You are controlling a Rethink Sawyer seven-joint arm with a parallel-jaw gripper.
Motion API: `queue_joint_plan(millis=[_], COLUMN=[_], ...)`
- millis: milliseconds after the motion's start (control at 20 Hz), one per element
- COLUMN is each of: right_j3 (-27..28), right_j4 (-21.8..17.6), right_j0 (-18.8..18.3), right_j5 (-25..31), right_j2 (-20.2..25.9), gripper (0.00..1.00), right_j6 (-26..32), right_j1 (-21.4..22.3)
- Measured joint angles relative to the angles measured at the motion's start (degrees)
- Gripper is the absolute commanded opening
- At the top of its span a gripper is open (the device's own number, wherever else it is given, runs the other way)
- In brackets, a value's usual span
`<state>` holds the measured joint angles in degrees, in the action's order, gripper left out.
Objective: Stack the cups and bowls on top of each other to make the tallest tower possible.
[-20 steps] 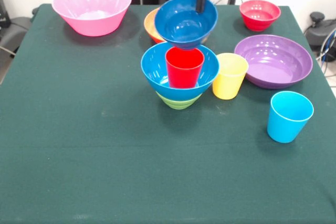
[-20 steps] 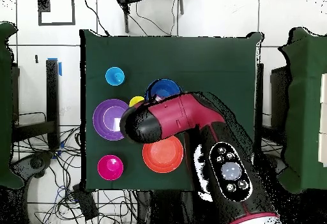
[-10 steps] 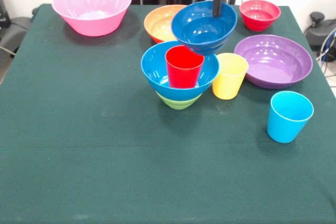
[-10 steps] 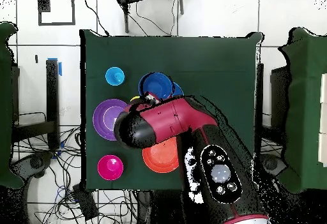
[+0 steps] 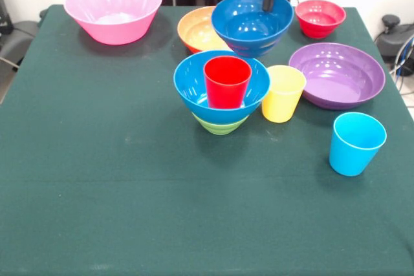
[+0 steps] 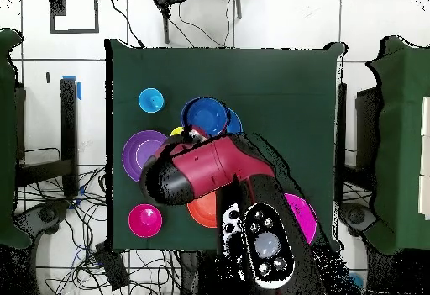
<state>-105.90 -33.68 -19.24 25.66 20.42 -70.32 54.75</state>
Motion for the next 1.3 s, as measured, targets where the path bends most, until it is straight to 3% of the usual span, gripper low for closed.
queue_joint_plan(millis=[600,1300], right_j3=[1.94,5.22], right_j4=[-5.03,-5.24], right_j0=[7.64,9.24], right_j5=[-5.67,-8.74], right_j2=[-10.44,-15.42], gripper=[0.00,0.00], right_j6=[-5.03,-7.53], right_j1=[-1.38,-7.34])
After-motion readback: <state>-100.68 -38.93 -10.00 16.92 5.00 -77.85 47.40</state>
